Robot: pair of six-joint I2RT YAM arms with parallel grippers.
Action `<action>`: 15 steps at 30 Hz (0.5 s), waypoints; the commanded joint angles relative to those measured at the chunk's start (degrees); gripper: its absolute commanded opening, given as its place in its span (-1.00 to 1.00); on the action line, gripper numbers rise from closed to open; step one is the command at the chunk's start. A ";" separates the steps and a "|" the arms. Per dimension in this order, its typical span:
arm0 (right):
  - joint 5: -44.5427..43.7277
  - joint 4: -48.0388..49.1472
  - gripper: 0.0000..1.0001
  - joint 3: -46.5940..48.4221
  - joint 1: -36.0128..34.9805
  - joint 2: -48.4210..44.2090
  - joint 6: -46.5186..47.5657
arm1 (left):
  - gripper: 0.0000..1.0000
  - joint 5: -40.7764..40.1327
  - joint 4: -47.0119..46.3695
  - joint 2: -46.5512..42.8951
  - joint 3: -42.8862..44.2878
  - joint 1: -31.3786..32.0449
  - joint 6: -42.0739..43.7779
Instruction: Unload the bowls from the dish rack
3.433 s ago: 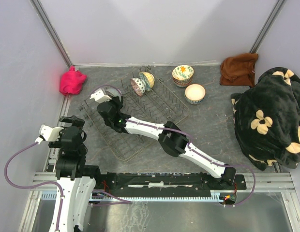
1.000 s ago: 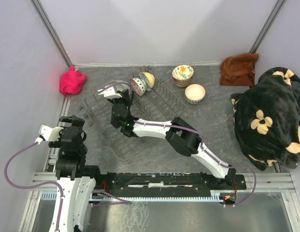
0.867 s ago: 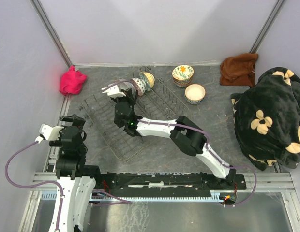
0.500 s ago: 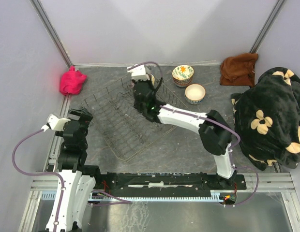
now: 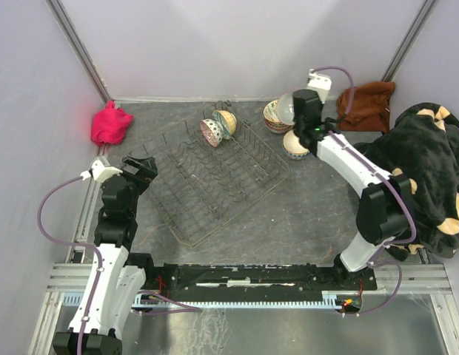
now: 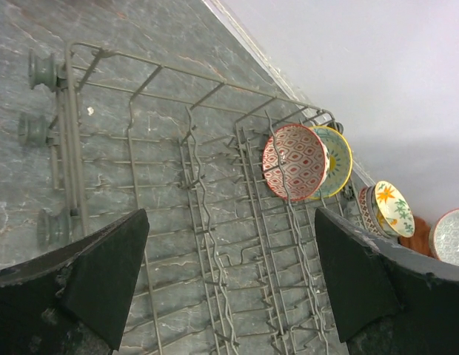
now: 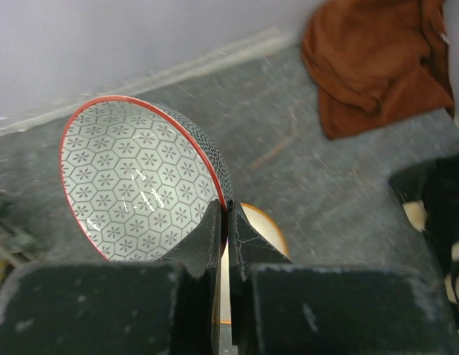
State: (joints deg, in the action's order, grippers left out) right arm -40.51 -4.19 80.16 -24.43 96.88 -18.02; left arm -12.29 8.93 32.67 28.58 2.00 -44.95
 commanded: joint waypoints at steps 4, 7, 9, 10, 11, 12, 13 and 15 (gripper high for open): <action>17.91 -4.00 -0.98 -5.56 11.34 -6.01 -13.85 | 0.99 4.23 -6.41 1.14 -0.32 0.02 1.81; 20.59 -4.20 -0.98 -7.38 13.86 -6.23 -14.70 | 0.98 4.88 -6.79 1.49 -0.39 0.07 1.57; 21.79 -3.74 -0.98 -8.61 14.73 -6.51 -15.15 | 0.99 5.18 -7.11 1.67 -0.52 0.05 1.45; 22.58 -3.66 -0.98 -9.03 15.39 -6.53 -15.50 | 0.99 5.27 -7.21 1.76 -0.50 0.09 1.38; 23.49 -3.56 -0.98 -9.35 15.76 -6.38 -15.81 | 0.99 5.45 -7.30 1.98 -0.53 0.09 1.36; 24.17 -3.57 -0.98 -9.52 16.08 -6.24 -15.95 | 0.99 5.56 -7.41 2.12 -0.56 0.11 1.36; 24.76 -3.74 -0.98 -9.65 16.30 -5.88 -16.05 | 0.99 5.67 -7.43 2.20 -0.48 0.10 1.37; 25.84 -3.82 -0.98 -9.69 16.74 -5.26 -16.44 | 0.99 5.79 -7.53 2.30 -0.45 0.11 1.38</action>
State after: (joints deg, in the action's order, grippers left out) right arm -19.09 -12.14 69.65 -8.45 93.78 -31.75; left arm -8.08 4.91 34.87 28.10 2.00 -44.86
